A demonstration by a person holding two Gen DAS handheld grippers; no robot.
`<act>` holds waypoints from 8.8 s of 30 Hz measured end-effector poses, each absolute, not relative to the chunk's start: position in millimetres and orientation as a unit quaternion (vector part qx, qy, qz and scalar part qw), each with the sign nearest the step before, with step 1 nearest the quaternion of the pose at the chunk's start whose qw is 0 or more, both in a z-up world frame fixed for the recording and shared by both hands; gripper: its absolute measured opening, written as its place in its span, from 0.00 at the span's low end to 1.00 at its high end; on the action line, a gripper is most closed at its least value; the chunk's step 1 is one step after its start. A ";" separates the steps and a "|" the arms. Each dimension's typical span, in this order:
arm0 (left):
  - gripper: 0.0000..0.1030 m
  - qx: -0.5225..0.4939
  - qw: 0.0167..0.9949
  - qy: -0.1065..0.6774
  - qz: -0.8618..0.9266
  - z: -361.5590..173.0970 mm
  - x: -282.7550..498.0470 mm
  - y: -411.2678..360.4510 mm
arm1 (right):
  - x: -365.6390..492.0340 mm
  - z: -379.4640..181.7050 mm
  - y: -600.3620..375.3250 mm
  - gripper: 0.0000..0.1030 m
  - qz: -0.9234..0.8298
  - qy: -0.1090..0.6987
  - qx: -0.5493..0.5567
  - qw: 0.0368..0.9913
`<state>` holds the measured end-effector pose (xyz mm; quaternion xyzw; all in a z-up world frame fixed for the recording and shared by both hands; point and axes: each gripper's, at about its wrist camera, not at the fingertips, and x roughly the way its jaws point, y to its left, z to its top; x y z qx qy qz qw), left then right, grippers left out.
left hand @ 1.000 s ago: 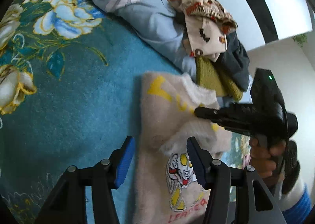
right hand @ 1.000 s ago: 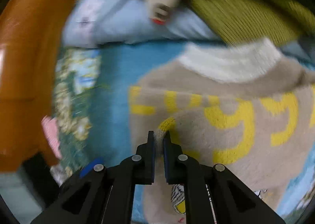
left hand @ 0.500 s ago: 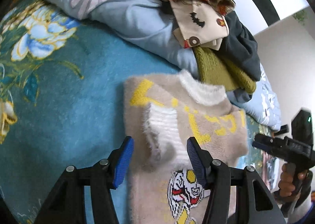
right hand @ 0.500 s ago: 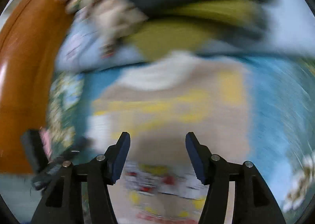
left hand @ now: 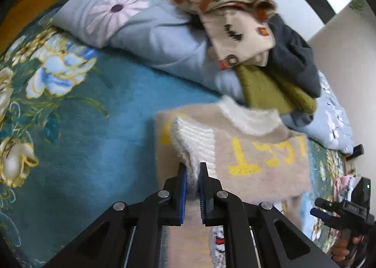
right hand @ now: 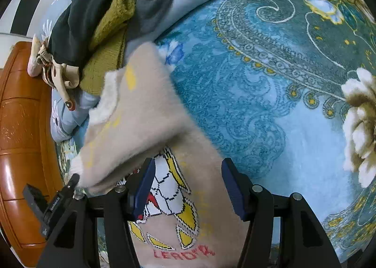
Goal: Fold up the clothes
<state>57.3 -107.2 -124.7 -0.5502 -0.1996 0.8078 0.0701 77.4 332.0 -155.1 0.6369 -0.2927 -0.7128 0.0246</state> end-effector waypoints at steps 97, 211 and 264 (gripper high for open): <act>0.11 -0.552 0.167 -0.378 0.724 -119.5 137.4 -141.5 | 97.3 -89.9 291.8 0.00 -0.759 -0.281 0.585 0.058; 0.12 -0.494 0.586 0.027 0.642 41.7 27.4 572.2 | 264.2 46.0 754.6 0.27 -0.828 -0.425 0.296 -0.215; 0.24 -0.431 0.638 0.008 0.638 49.7 53.7 553.3 | 327.4 0.6 760.9 0.24 -0.815 -0.495 0.240 -0.183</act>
